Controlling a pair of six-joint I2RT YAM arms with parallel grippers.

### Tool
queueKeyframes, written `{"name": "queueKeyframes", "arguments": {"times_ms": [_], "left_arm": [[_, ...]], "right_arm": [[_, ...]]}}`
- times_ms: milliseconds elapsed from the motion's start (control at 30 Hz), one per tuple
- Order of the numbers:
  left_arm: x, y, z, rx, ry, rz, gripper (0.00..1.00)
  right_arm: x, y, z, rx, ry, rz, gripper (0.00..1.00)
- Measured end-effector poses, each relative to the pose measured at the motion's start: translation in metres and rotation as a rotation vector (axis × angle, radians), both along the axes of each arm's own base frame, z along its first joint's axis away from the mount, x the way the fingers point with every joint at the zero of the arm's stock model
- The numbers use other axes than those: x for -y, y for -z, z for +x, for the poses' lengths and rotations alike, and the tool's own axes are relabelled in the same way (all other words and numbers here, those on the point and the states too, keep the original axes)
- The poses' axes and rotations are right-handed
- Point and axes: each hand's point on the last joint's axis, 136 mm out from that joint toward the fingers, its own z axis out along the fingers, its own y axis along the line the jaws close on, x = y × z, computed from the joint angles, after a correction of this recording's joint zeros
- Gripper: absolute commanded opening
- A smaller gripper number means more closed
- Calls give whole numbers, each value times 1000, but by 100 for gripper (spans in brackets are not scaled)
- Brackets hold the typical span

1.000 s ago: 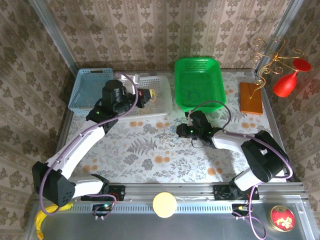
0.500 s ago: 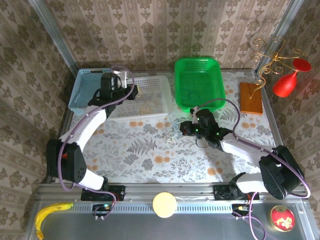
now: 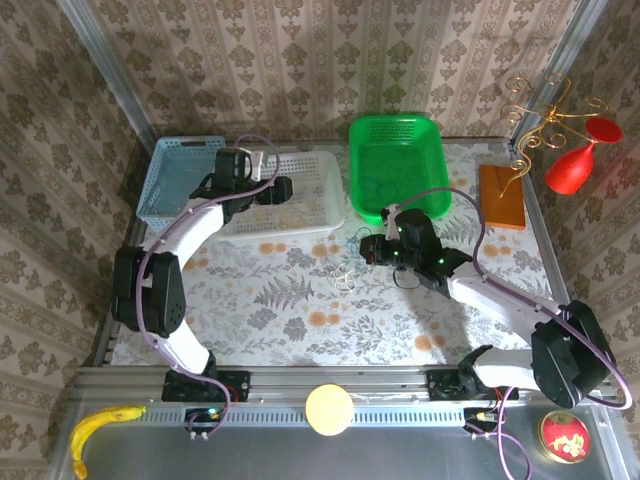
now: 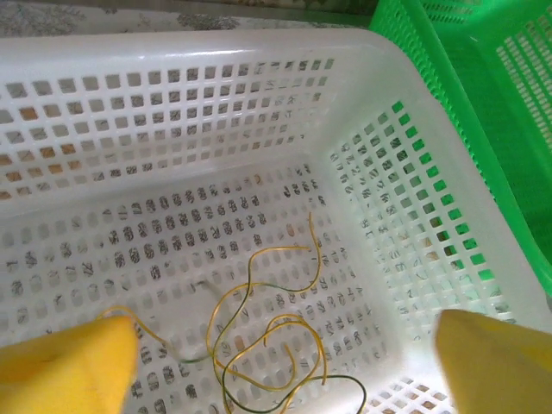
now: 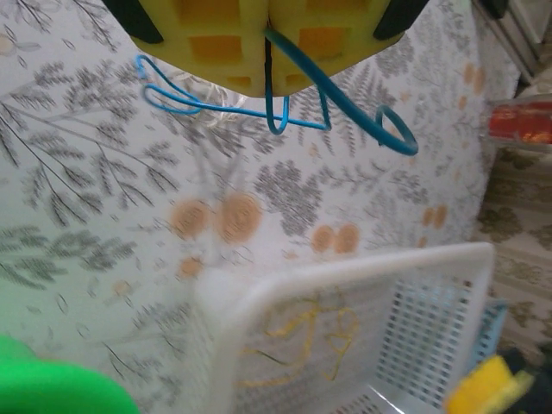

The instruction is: Untangle the cables

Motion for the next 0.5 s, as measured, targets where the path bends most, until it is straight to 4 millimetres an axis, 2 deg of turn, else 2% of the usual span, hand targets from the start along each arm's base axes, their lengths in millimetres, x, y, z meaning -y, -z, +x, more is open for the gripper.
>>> {"name": "queueKeyframes", "arguments": {"times_ms": [133, 300, 400, 500], "left_arm": [[-2, -15, -13, 30, 7, -13, 100], [-2, -44, -51, 119, 49, -67, 100], [6, -47, -78, 151, 93, -105, 100], [19, -39, -102, 149, 143, -139, 100]], "right_arm": [[-6, -32, 4, 50, -27, 25, 0], [-13, -69, 6, 99, -62, 51, 0], [-16, -86, 6, 124, -77, 62, 0], [-16, -99, 5, 140, -86, 73, 0]]}}
